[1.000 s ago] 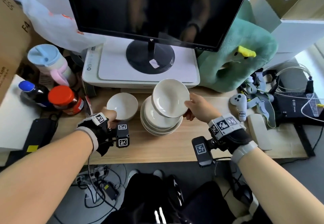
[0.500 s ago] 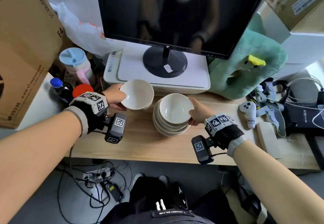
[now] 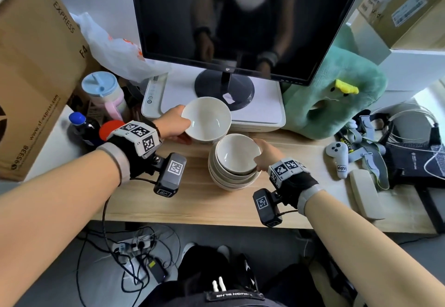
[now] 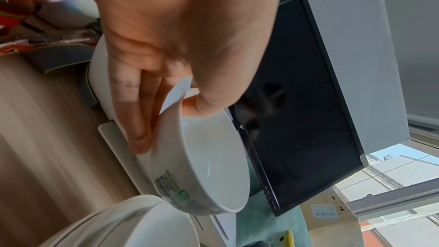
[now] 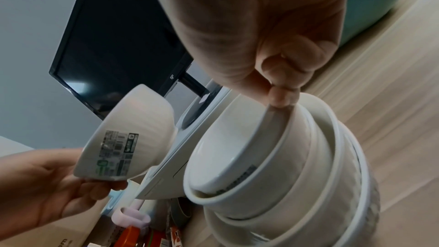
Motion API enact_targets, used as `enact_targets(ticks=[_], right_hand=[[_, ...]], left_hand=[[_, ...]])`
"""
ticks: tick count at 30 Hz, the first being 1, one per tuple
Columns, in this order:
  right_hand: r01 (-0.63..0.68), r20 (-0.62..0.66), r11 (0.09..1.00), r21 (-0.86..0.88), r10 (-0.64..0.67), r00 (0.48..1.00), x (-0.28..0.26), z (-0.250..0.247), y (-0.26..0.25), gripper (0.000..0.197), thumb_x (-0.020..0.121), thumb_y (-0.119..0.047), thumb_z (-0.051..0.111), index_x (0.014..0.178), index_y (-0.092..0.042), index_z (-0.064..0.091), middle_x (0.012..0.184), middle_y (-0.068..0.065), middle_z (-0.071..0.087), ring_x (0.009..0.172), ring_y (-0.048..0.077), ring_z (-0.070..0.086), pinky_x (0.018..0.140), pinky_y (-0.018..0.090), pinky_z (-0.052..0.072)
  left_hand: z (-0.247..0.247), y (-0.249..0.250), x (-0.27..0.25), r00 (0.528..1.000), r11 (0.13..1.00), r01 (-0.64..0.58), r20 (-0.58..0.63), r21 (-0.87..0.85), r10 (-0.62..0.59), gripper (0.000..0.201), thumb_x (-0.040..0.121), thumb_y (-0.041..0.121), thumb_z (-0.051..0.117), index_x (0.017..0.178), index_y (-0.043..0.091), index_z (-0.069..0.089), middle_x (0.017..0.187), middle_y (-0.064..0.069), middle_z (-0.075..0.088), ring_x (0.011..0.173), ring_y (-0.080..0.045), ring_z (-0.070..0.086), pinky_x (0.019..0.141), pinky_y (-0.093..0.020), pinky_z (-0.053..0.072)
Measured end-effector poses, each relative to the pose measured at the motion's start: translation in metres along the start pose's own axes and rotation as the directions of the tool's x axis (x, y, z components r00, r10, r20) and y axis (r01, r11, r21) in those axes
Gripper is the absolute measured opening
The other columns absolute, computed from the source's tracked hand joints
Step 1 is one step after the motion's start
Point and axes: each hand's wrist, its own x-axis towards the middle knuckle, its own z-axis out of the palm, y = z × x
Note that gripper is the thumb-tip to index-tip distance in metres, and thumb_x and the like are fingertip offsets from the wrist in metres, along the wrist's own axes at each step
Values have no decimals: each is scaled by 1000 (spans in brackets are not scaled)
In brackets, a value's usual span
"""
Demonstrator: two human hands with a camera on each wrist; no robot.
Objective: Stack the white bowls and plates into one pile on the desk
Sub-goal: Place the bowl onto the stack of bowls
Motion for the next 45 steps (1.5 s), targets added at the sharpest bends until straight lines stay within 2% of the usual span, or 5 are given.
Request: enact_targets(ticks=[17,31,35,39,45], right_hand=[[117,-188,812,572,-9,982,-10,-40,1,47,95,-45,31,111,-9,56,54,7,53,41,17,41,40,22,31],[68,2,994,88,-69,998,-5,-17,7,43,80,-4,36,114,-14,60,53,2,56,43,18,50,37,19,40],[60,-1,995,78,-60,998,-1,-14,11,42,80,-6,37,113,-19,60,51,1,56,41,16,49,36,19,40],[88,-24,992,90,-86,996,1,-12,15,41,84,-11,43,120,-21,59,60,-3,55,55,20,50,48,20,41],[-182,232,895,407,92,968,1,-4,24,62,92,-53,34,145,-23,29,138,3,42,122,32,47,86,44,49]], left_hand=[[48,24,4,971,969,-143,217,203,98,45,87,-1,31,130,9,38,92,-17,56,57,-23,58,45,-25,53],[72,-5,25,957,819,-201,286,538,47,51,82,4,34,131,13,45,83,-9,63,28,-4,53,44,-19,46],[72,-9,29,957,835,-197,285,515,50,47,83,1,40,128,7,50,76,-10,62,52,-18,56,44,-11,45],[68,-13,35,961,818,-184,273,546,34,54,84,9,46,138,16,42,135,-18,49,102,-32,56,85,-34,51],[73,-20,22,898,955,272,325,121,-297,52,92,25,38,142,16,28,121,-14,53,91,-28,60,52,-34,52]])
